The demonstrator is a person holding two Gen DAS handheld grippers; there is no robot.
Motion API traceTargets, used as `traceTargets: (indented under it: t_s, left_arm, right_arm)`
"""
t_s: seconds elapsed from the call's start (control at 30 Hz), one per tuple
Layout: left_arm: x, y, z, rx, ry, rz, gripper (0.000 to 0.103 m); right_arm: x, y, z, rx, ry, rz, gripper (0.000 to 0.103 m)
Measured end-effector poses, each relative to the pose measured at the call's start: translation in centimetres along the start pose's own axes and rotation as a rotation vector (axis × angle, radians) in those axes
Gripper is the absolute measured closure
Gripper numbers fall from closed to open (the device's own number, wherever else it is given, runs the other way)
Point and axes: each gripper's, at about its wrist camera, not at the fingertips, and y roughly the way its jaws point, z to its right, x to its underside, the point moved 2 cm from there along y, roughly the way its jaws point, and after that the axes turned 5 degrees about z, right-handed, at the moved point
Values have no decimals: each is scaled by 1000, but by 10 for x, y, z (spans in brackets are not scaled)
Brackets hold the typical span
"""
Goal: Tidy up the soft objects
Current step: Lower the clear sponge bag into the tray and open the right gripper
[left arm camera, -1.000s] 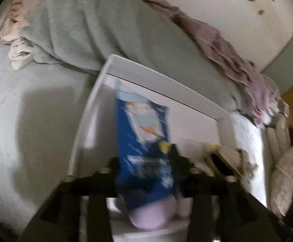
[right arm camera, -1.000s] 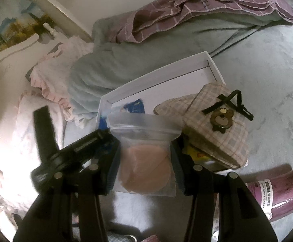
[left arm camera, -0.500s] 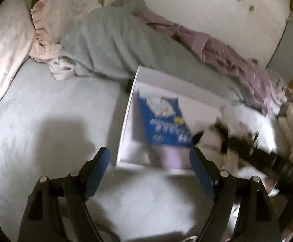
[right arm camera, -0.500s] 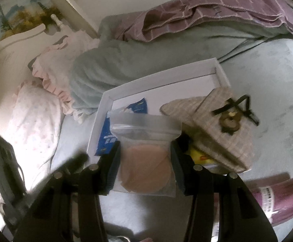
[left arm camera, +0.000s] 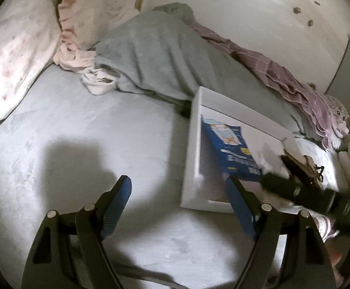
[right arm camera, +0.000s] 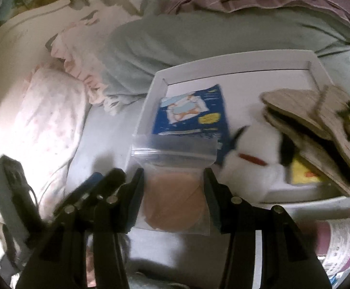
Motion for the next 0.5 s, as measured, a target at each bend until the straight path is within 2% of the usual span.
traceTargets:
  t_s: [0.1, 0.17, 0.27, 0.33, 0.4, 0.5]
  left_arm:
    - [2, 3, -4, -14, 12, -9, 23]
    - [4, 6, -3, -10, 28, -14, 23]
    - [6, 9, 1, 9, 45, -25, 23]
    - [7, 10, 3, 13, 55, -33, 23]
    - [7, 12, 4, 17, 63, -40, 23]
    - [8, 17, 6, 43, 66, -61, 23]
  right_arm:
    - [-16, 9, -8, -12, 23, -10, 53]
    - [-28, 26, -13, 24, 5, -70, 53]
    - [-36, 63, -12, 82, 11, -206, 53]
    - [-39, 73, -15, 103, -36, -204, 53]
    - [-43, 81, -18, 161, -76, -201, 53]
    - [-49, 91, -15, 178, -66, -184, 53]
